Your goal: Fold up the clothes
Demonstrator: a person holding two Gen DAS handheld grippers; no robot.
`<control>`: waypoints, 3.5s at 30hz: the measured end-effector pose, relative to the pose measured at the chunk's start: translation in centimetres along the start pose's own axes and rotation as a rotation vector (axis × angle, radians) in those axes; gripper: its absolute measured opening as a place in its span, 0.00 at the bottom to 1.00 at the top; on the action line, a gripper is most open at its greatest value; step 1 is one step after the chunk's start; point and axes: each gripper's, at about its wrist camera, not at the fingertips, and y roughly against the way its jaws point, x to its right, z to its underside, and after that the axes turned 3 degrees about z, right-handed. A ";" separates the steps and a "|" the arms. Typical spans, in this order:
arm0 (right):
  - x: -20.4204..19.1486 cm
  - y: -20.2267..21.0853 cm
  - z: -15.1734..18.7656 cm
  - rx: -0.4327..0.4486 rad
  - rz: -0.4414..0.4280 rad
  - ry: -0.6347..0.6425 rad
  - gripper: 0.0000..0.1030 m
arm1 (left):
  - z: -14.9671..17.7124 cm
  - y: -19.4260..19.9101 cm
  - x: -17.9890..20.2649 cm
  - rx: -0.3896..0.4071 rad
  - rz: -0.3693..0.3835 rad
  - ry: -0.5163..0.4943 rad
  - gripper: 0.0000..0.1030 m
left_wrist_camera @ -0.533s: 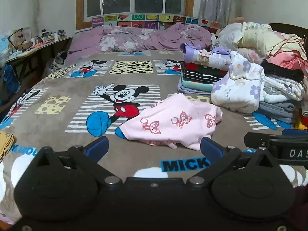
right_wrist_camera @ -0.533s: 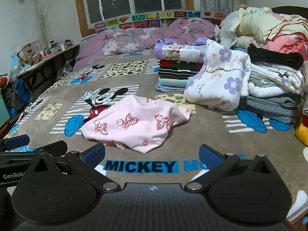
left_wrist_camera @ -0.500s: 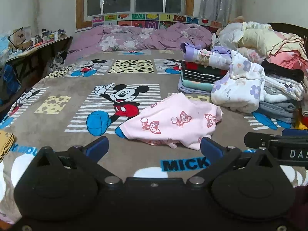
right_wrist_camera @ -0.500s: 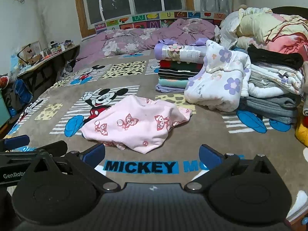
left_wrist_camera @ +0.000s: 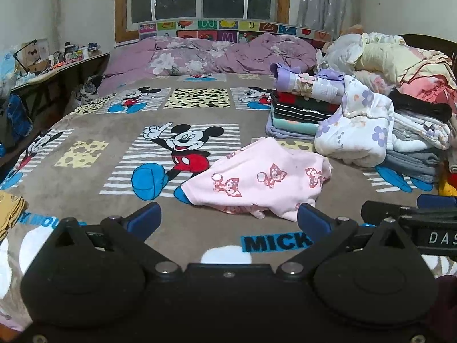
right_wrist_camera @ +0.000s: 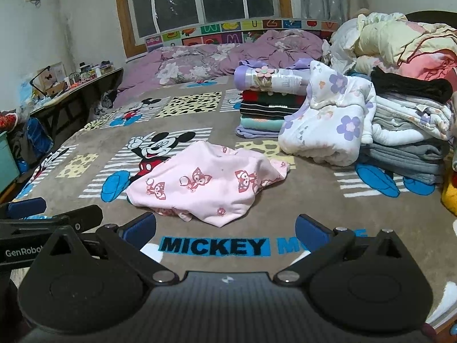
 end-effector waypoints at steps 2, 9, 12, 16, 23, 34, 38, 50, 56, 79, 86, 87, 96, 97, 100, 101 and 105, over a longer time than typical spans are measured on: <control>-0.2 0.0 0.1 -0.004 0.000 0.006 1.00 | 0.2 -0.1 -0.1 -0.001 0.001 0.003 1.00; -0.3 -0.2 0.1 -0.008 0.010 0.016 1.00 | 0.4 -0.4 -0.3 -0.005 0.012 0.008 1.00; -0.2 -0.3 0.2 -0.004 0.012 0.018 1.00 | 0.5 -0.4 -0.6 -0.005 0.017 0.013 1.00; -0.2 -0.6 0.4 -0.005 0.010 0.014 1.00 | 0.5 -0.6 -0.8 -0.004 0.015 0.016 1.00; -0.2 -1.1 0.7 -0.012 0.008 0.012 1.00 | 0.7 -0.9 -1.4 0.007 0.023 0.033 1.00; 0.9 -2.4 1.1 -0.016 -0.007 -0.013 1.00 | 1.2 -2.5 -1.5 -0.039 0.039 0.067 1.00; 1.1 -3.4 1.3 -0.030 -0.020 -0.021 1.00 | 1.4 -3.0 -1.3 -0.052 0.028 0.058 1.00; 2.2 -5.1 1.6 -0.027 -0.051 -0.050 1.00 | 1.3 -4.6 -0.5 -0.081 0.013 0.038 1.00; 3.8 -5.4 1.7 0.031 -0.100 -0.124 1.00 | 1.5 -5.3 0.0 -0.097 0.011 0.027 1.00; 10.6 -13.7 6.0 0.169 -0.334 -0.397 1.00 | -3.9 -13.9 5.5 -0.118 0.071 -0.192 1.00; 13.4 -14.6 5.4 0.155 -0.330 -0.473 1.00 | -8.7 -17.8 7.3 -0.147 0.136 -0.180 0.98; 13.8 -14.8 5.5 0.149 -0.333 -0.494 1.00 | -9.4 -18.6 7.5 -0.159 0.141 -0.174 0.98; 14.7 -15.9 5.5 0.123 -0.358 -0.553 1.00 | -14.7 -26.8 7.4 -0.309 0.147 -0.164 0.70; 14.8 -16.0 5.5 0.118 -0.357 -0.558 1.00 | -14.9 -27.8 7.4 -0.332 0.147 -0.165 0.68; 14.9 -16.4 5.6 0.108 -0.353 -0.577 1.00 | -15.0 -30.5 7.3 -0.398 0.138 -0.175 0.63; 15.0 -16.5 5.6 0.106 -0.353 -0.582 1.00 | -14.9 -31.3 7.3 -0.418 0.133 -0.181 0.62; 14.9 -16.8 5.6 0.100 -0.352 -0.581 1.00 | -13.7 -34.5 6.8 -0.500 0.108 -0.186 0.57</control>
